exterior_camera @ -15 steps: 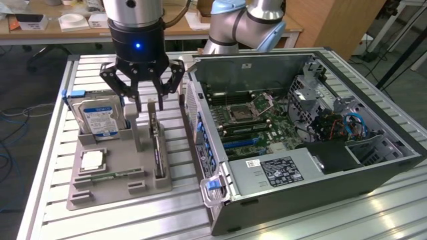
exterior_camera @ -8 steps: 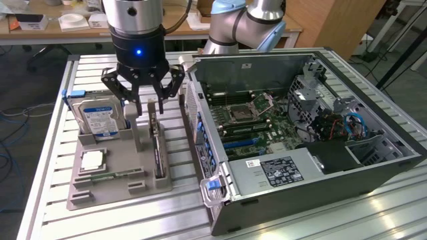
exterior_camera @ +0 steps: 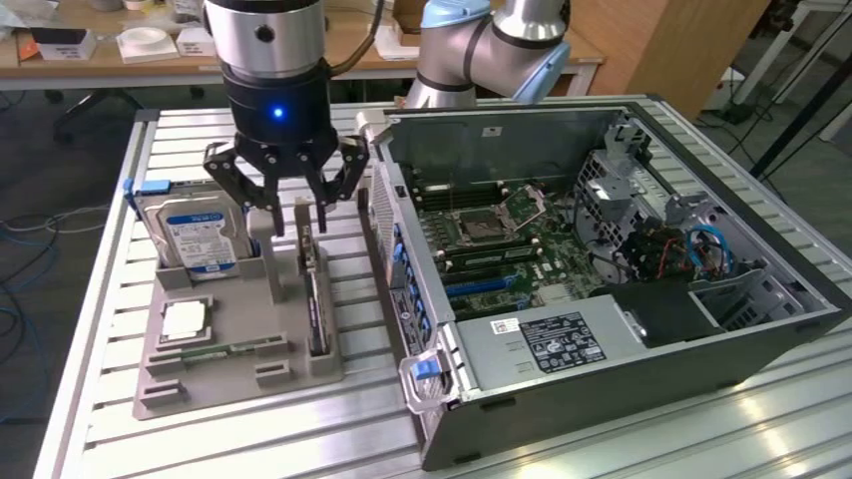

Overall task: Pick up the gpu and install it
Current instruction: 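Pick up the gpu and move the gpu toward the slot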

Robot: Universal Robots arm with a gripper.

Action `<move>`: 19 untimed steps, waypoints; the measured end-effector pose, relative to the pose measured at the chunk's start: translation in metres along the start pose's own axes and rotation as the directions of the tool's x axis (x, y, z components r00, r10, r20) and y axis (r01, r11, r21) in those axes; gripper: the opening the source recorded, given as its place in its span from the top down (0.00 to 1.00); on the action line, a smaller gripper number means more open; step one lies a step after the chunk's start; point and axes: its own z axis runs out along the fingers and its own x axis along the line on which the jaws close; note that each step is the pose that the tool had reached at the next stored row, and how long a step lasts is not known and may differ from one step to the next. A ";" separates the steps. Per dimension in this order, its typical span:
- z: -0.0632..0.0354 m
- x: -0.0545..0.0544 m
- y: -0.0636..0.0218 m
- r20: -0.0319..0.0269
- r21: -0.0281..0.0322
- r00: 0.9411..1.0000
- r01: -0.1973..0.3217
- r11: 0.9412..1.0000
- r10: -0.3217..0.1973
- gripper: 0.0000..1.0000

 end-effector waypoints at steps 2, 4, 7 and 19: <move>0.0036 0.000 -0.0003 0.000 0.000 1.000 0.000 1.000 0.000 0.53; 0.0072 0.000 -0.0010 0.000 0.000 1.000 0.000 1.000 0.000 0.53; 0.0127 0.000 -0.0035 0.000 0.000 1.000 0.000 1.000 0.000 0.53; 0.0346 0.000 -0.0051 0.000 0.000 1.000 0.000 1.000 0.000 0.53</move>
